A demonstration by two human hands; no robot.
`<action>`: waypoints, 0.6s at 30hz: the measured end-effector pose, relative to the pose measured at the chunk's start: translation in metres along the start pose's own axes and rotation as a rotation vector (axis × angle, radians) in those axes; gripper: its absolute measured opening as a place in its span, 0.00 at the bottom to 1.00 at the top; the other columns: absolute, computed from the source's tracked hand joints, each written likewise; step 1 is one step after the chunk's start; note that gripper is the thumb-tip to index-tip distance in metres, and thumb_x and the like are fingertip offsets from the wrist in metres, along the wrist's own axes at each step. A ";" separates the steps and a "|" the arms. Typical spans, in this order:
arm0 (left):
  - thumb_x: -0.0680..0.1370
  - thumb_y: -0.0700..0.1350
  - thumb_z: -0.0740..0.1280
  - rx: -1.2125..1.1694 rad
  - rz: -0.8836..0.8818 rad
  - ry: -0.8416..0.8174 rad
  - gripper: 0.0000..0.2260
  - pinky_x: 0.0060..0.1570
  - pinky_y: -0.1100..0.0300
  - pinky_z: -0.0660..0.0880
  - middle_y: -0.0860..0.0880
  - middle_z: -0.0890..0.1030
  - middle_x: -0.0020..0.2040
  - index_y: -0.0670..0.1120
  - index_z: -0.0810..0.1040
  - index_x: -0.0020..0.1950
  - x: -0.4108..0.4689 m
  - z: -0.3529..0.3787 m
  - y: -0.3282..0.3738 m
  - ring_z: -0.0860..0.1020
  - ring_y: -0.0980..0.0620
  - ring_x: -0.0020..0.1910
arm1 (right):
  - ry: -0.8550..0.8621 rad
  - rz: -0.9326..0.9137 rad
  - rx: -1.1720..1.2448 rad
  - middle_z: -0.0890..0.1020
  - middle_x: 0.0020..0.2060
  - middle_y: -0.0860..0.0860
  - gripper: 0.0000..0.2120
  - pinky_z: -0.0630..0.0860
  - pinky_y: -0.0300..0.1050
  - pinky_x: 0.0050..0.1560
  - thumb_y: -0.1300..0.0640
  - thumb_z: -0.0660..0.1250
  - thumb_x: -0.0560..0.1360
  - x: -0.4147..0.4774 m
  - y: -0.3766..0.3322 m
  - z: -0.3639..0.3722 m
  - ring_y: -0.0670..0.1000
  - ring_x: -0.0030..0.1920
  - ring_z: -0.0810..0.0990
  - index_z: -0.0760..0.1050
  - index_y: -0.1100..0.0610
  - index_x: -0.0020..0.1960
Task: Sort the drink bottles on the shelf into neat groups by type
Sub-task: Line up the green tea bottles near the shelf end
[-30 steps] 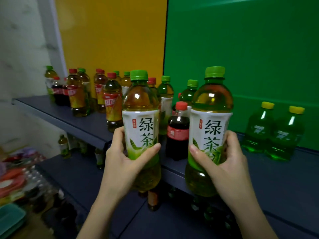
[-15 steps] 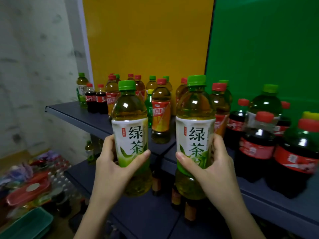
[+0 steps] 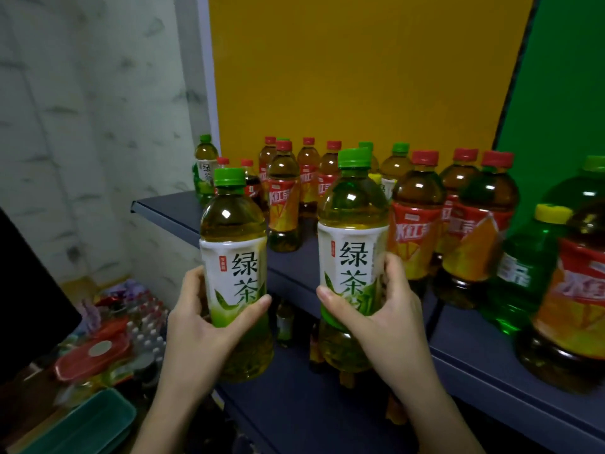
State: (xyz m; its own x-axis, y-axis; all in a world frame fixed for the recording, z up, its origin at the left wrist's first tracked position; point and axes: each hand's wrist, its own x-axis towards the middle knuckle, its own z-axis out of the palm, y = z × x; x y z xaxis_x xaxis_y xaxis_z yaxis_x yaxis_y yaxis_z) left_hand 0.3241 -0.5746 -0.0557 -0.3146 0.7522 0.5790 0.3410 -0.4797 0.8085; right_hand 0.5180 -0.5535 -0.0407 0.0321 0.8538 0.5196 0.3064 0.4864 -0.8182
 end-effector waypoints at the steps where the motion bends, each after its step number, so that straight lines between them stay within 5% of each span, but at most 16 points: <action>1: 0.56 0.61 0.72 0.006 -0.004 0.007 0.26 0.42 0.61 0.79 0.60 0.81 0.46 0.52 0.72 0.49 0.008 -0.004 -0.008 0.80 0.62 0.43 | -0.005 -0.002 0.001 0.80 0.51 0.39 0.34 0.79 0.45 0.51 0.33 0.70 0.56 0.007 0.003 0.011 0.39 0.52 0.78 0.67 0.43 0.58; 8: 0.54 0.61 0.73 0.021 -0.012 0.046 0.28 0.40 0.64 0.79 0.60 0.81 0.45 0.52 0.72 0.49 0.070 -0.025 -0.064 0.81 0.61 0.42 | -0.057 -0.009 0.033 0.80 0.50 0.39 0.31 0.77 0.35 0.47 0.37 0.72 0.58 0.057 0.019 0.085 0.37 0.50 0.78 0.67 0.42 0.58; 18: 0.55 0.61 0.73 0.016 0.017 0.037 0.28 0.41 0.62 0.79 0.59 0.81 0.47 0.53 0.73 0.50 0.170 -0.051 -0.137 0.81 0.60 0.44 | -0.037 -0.016 0.058 0.80 0.51 0.40 0.34 0.80 0.42 0.49 0.34 0.71 0.56 0.131 0.033 0.181 0.38 0.52 0.79 0.66 0.42 0.58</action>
State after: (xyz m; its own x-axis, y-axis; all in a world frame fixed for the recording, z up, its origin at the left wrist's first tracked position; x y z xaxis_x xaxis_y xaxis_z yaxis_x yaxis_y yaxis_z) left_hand 0.1789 -0.4039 -0.0620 -0.3410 0.7269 0.5962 0.3609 -0.4844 0.7970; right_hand 0.3604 -0.3924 -0.0442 -0.0080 0.8516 0.5242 0.2513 0.5091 -0.8232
